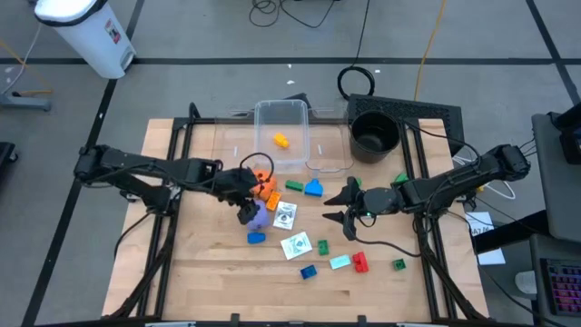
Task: Pick & Place Toys
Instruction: Put the purple dice into the left transparent bin
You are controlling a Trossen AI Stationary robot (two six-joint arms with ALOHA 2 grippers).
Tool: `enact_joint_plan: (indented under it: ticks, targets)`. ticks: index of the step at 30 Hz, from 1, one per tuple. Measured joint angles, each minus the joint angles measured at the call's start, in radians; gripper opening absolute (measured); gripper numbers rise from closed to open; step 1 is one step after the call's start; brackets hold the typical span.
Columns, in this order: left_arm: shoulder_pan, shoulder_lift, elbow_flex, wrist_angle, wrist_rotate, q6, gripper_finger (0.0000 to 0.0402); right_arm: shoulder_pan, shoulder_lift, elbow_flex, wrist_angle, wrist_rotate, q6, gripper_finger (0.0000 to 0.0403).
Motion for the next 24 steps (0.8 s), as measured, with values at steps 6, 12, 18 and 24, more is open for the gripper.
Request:
enact_joint_plan:
  ticks: [6, 12, 18, 24]
  targets:
    - [0.018, 0.0, 0.0, 0.003, 0.008, 0.038, 0.0248, 0.0, 0.0, 0.0, 0.0, 0.001, 0.0, 0.018]
    - [0.017, 0.0, 0.0, 0.016, 0.064, 0.117, 0.0253, 0.0, 0.0, 0.0, 0.0, 0.001, 0.0, 0.018]
    - [-0.003, 0.0, 0.0, 0.016, 0.083, 0.139, 0.032, 0.0, 0.0, 0.0, 0.0, 0.028, 0.0, 0.018]
    - [-0.006, 0.0, 0.0, 0.015, 0.057, 0.174, 0.0394, -0.001, 0.0, 0.0, 0.0, 0.028, -0.003, 0.018]
